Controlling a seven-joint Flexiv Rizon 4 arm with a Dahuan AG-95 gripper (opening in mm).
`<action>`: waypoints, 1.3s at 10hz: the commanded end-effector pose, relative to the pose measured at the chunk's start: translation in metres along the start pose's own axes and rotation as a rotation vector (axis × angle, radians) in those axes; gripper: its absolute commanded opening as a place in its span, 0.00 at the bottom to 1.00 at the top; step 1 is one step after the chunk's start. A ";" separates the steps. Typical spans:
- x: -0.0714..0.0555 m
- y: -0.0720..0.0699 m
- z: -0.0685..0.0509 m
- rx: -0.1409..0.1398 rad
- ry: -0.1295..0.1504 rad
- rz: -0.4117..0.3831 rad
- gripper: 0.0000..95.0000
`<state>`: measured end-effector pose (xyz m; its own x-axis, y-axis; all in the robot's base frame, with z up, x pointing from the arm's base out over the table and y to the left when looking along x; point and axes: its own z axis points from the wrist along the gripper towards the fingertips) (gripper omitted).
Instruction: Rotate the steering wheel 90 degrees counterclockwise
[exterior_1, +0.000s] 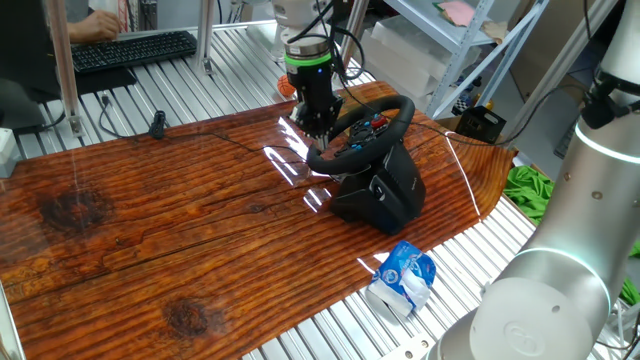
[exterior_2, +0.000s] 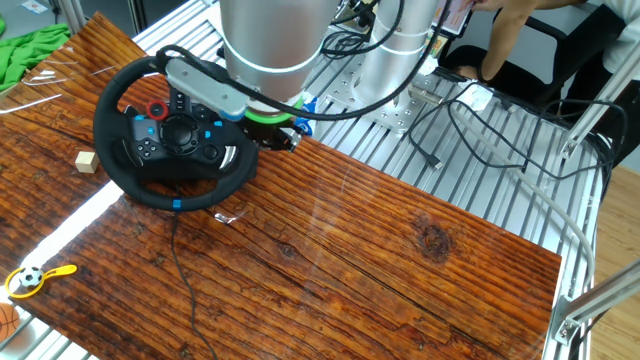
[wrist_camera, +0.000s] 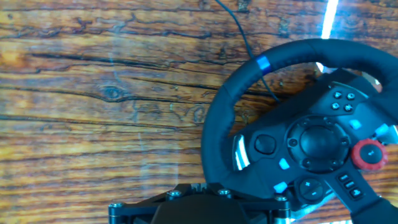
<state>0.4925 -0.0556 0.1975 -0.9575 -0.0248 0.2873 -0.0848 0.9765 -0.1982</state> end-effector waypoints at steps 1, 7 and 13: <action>-0.006 -0.009 0.002 -0.014 0.008 0.001 0.00; -0.010 -0.013 0.001 -0.022 0.003 0.023 0.00; -0.025 -0.041 -0.011 -0.046 0.021 -0.022 0.00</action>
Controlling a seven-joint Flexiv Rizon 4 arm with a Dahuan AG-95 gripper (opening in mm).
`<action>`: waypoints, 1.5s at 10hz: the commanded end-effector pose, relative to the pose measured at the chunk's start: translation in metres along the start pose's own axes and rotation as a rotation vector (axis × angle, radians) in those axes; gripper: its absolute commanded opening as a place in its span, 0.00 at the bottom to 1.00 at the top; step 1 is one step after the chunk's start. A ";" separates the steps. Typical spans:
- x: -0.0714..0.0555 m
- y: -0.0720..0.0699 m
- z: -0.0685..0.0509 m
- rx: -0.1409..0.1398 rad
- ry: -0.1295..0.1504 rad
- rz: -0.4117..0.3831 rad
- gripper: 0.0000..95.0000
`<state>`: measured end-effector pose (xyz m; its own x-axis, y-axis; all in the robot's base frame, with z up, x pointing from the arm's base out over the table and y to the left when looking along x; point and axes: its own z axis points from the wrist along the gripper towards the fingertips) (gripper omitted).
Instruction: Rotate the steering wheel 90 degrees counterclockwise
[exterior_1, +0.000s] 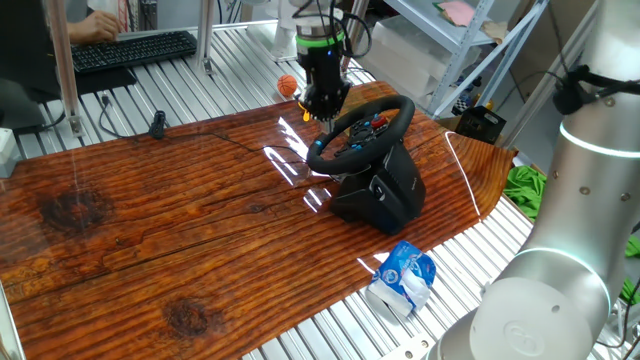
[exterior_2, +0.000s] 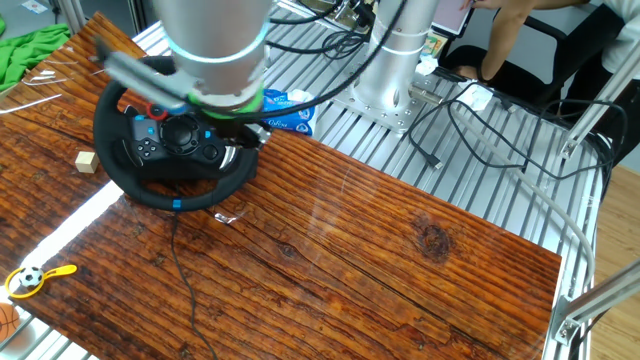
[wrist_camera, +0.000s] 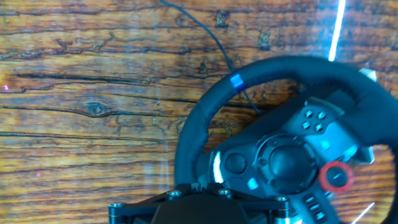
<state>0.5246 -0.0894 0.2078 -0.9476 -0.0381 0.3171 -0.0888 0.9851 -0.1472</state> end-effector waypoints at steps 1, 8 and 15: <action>0.000 -0.009 -0.001 -0.014 0.003 -0.007 0.00; -0.003 -0.016 -0.004 -0.034 -0.005 -0.007 0.00; -0.003 -0.016 -0.004 -0.095 -0.008 0.168 0.00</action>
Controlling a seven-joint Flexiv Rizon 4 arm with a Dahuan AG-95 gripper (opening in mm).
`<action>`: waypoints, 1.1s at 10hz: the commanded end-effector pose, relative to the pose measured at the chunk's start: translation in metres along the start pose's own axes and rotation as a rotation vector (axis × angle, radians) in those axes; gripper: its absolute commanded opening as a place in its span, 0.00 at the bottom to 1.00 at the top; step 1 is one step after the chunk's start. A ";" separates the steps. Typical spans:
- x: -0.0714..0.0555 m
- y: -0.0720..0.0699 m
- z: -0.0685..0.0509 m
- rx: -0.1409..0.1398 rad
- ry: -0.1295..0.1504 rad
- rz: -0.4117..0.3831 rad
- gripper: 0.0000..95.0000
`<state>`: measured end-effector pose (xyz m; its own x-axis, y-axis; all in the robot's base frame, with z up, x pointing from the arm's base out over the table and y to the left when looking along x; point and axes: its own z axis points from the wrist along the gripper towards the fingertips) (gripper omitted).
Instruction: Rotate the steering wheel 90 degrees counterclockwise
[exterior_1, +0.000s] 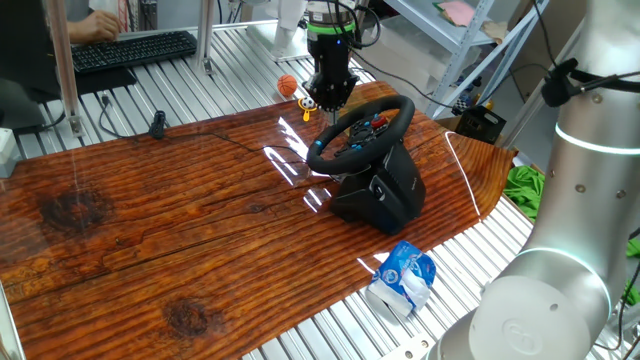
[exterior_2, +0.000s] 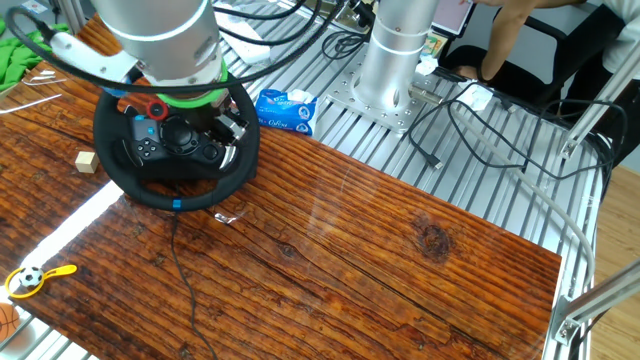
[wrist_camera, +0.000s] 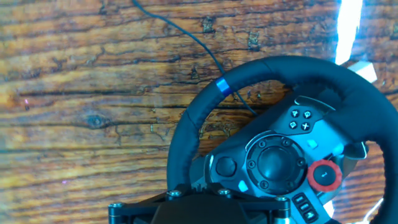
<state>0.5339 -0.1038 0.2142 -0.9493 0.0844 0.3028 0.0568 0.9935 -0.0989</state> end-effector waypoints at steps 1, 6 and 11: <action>0.003 0.000 0.002 0.000 -0.011 0.063 0.00; 0.003 0.000 0.002 0.000 -0.045 0.192 0.00; 0.003 0.000 0.002 -0.004 -0.067 0.278 0.00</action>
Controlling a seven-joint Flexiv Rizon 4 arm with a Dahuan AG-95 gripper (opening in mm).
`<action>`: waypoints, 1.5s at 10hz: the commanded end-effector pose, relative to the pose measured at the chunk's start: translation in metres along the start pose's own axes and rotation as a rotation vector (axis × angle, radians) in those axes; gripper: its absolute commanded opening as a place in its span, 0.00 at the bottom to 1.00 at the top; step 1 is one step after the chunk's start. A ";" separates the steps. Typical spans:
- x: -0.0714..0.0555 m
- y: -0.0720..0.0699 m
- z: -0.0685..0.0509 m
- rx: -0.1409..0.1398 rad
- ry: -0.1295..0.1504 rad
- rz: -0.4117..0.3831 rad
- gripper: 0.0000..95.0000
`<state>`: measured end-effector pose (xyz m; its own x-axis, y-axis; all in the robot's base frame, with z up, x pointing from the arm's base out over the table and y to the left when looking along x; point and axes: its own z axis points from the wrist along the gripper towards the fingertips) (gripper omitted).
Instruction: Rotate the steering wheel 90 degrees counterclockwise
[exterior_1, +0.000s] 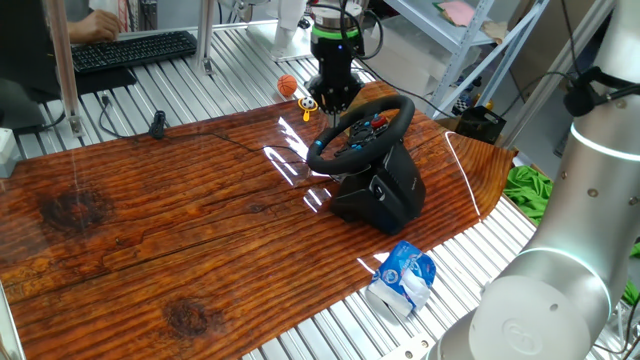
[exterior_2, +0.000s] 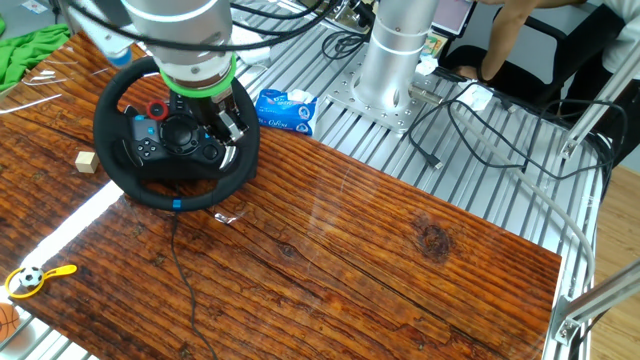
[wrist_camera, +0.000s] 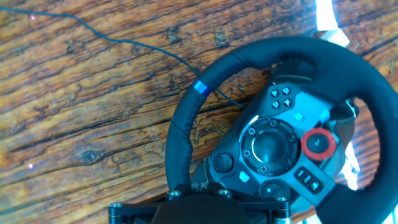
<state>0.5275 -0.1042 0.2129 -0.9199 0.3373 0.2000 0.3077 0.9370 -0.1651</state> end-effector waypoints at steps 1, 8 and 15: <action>-0.002 0.001 -0.001 -0.002 0.001 0.021 0.00; -0.002 0.001 -0.001 -0.001 0.001 0.014 0.00; 0.003 -0.001 0.001 -0.005 0.002 -0.003 0.00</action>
<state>0.5237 -0.1047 0.2145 -0.9196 0.3325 0.2091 0.3033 0.9394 -0.1598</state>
